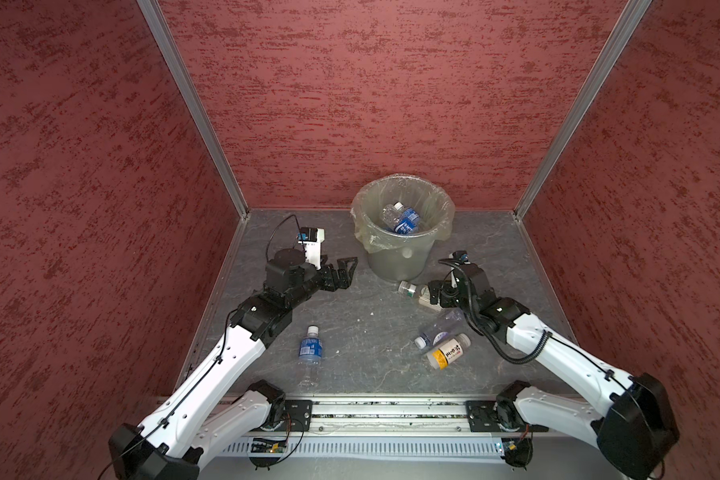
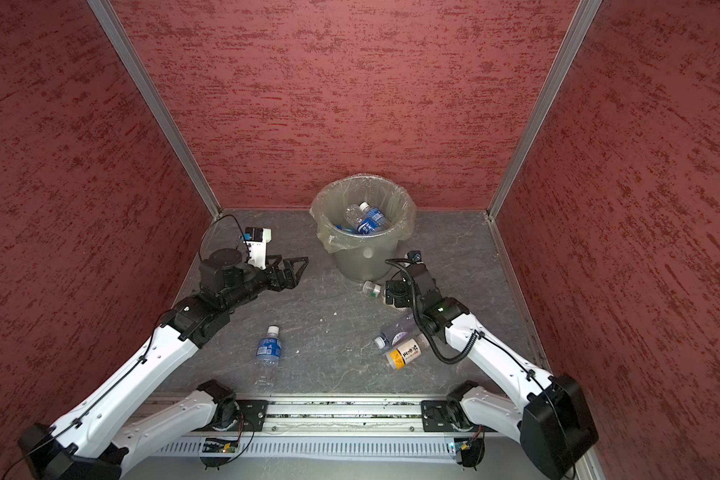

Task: Throw the plastic bottles in the bin
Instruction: 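Withdraw the left gripper while the right gripper moves toward the small clear bottle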

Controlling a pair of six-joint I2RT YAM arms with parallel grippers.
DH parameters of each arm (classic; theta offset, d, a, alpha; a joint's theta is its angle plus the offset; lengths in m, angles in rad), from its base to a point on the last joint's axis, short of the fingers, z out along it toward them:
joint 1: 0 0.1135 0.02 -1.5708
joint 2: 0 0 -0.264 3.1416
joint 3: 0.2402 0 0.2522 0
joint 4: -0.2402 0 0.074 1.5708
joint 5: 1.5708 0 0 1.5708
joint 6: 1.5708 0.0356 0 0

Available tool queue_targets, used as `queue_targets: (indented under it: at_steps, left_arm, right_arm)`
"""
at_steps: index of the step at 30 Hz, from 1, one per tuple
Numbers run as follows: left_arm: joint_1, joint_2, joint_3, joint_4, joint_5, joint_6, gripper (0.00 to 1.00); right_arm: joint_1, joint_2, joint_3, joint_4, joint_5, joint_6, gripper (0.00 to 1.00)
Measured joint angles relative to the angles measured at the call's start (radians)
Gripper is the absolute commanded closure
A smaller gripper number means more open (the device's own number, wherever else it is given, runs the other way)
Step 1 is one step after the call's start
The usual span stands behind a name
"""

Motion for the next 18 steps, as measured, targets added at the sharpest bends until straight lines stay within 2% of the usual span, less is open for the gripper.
queue_targets:
  at_steps: [8,18]
  left_arm:
    - [0.001,-0.018,-0.163,0.016,0.019,-0.051,0.01]
    - [0.001,-0.036,-0.263,0.032,0.043,-0.079,0.01]
  right_arm:
    - [0.002,0.095,0.0,-0.005,-0.002,0.0,0.01]
    - [0.002,0.239,0.023,-0.002,-0.021,-0.016,0.01]
